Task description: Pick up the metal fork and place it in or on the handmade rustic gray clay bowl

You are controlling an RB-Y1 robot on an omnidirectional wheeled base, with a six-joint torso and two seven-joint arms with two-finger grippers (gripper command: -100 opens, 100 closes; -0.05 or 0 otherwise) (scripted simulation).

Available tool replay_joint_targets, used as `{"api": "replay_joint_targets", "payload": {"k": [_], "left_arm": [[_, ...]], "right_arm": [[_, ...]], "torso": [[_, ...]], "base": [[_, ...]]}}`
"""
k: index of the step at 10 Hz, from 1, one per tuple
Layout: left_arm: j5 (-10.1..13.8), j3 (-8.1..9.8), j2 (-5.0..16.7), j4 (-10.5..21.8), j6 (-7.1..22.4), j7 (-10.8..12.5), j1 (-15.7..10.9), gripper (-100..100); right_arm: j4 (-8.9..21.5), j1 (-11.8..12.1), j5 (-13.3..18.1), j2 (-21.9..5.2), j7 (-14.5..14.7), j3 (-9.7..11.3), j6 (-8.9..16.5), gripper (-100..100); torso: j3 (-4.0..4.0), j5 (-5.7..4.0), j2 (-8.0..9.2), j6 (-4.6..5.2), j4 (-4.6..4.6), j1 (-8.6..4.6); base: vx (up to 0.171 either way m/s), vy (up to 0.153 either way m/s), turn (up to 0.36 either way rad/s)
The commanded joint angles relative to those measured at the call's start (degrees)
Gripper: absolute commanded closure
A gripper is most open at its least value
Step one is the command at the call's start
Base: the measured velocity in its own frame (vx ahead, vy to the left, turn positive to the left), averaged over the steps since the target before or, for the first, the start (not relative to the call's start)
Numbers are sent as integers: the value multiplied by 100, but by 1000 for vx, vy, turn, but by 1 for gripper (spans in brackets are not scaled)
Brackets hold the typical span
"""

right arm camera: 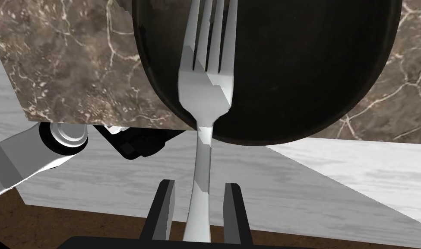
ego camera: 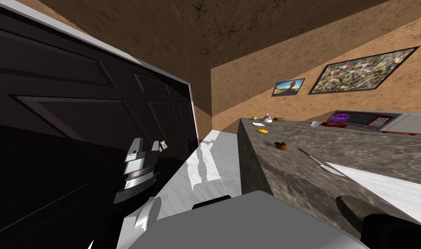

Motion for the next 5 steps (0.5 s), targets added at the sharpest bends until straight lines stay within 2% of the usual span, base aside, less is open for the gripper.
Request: {"api": "replay_joint_targets", "payload": {"k": [1, 3, 4, 5], "left_arm": [[0, 0, 0, 0, 0, 0, 0, 0], [0, 0, 0, 0, 0, 0, 0, 0], [0, 0, 0, 0, 0, 0, 0, 0], [0, 0, 0, 0, 0, 0, 1, 0]], "right_arm": [[236, -117, -140, -103, -82, 5, 19, 100], [454, -222, -260, -197, -142, 10, 34, 100], [391, -211, -207, -174, -112, 37, 14, 100], [402, -223, -217, -186, -120, 33, 10, -100]], "torso": [[0, 0, 0, 0, 0, 0], [4, -2, 5, -3, 3, -9], [5, -2, 7, 0, 4, -6], [2, 0, 0, 12, 2, 19]], "base": [[-94, -125, 235], [-86, -131, 211], [-40, -58, 52], [-5, -13, -2]]}}
